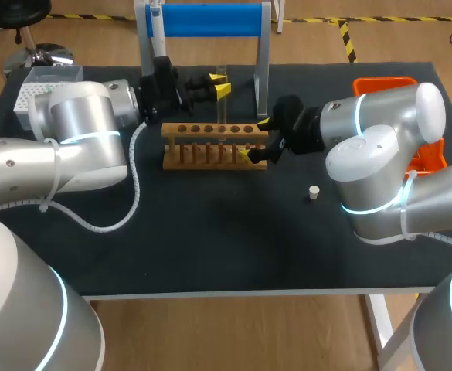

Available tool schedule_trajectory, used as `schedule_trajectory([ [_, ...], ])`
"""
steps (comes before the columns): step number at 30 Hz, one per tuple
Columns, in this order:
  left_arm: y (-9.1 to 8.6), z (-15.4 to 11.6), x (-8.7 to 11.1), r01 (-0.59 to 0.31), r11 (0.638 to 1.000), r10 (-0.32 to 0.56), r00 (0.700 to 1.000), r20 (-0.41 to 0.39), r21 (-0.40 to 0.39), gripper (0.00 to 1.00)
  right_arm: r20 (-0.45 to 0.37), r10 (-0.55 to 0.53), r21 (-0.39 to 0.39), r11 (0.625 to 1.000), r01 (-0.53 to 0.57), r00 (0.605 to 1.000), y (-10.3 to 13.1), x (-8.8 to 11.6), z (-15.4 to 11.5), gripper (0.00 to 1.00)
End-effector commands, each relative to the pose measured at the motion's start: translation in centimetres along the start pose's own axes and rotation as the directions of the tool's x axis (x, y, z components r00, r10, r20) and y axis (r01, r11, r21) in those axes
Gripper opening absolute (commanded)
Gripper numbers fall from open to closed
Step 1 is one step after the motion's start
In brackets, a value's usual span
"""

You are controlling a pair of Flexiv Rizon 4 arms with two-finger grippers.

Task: Invert the test tube, pick up the pipette, mount the tip to pipette, aspirate from beaker and dispense into the tube, eject the tip, return the pipette, and cap with the stopper.

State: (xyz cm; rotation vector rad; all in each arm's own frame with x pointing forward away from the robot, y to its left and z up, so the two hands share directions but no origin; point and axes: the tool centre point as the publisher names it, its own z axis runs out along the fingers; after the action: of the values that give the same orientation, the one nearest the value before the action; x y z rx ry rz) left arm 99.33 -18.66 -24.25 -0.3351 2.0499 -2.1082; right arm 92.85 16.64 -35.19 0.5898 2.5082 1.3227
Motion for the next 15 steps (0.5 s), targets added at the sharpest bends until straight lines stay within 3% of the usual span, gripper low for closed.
schedule_trajectory([
  [1, 0.49, -0.09, -0.10, 0.000, 1.000, 0.000, 1.000, 0.000, 0.010, 0.00, -0.002, 0.000, 0.004, 1.000, 0.000, 1.000, 0.07, -0.03, -0.11, 1.00],
  [15, 1.24, -0.23, -0.30, 0.005, 1.000, -0.005, 1.000, -0.002, -0.004, 0.00, -0.002, 0.000, 0.004, 1.000, 0.000, 1.000, 0.07, -0.03, -0.11, 1.00],
])
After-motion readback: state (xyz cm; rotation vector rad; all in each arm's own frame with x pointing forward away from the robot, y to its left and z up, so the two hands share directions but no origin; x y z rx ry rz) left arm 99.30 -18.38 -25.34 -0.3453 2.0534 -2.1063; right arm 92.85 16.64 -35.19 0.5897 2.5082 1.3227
